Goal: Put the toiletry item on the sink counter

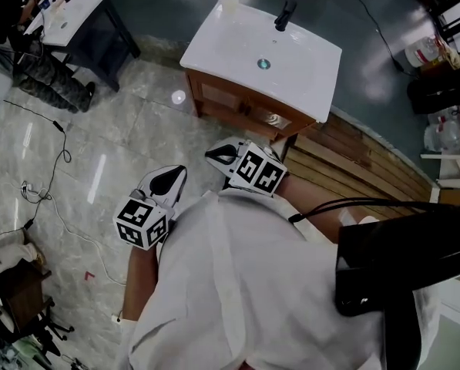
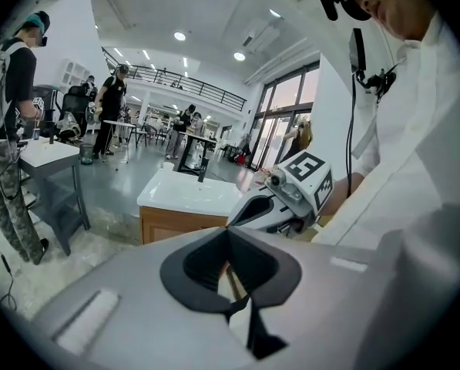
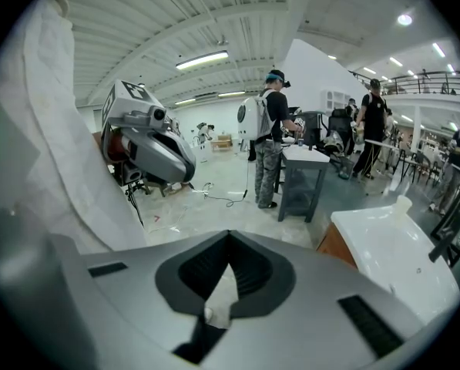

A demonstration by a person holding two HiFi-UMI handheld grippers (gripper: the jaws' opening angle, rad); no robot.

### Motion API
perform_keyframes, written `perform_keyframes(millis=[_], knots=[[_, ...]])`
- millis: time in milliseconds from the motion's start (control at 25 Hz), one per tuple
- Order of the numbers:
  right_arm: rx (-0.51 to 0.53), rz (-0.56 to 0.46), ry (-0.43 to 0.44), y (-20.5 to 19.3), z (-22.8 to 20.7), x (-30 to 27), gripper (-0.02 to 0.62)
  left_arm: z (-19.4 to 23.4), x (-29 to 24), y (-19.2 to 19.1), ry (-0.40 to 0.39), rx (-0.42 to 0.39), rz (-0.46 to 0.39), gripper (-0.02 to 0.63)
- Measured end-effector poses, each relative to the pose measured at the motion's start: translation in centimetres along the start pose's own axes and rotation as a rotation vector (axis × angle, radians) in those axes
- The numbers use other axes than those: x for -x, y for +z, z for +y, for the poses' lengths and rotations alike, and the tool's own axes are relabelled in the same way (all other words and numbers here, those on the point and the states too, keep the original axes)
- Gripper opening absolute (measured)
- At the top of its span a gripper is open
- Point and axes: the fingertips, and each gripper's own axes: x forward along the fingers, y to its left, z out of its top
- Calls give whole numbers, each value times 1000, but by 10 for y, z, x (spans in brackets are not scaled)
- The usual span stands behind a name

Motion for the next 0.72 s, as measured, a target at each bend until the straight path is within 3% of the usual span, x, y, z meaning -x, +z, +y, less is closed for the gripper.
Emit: perform_keyframes(millis=[720], knots=[[-13, 10, -5, -15, -3, 13, 5, -15, -15, 1, -22, 6, 3, 6]])
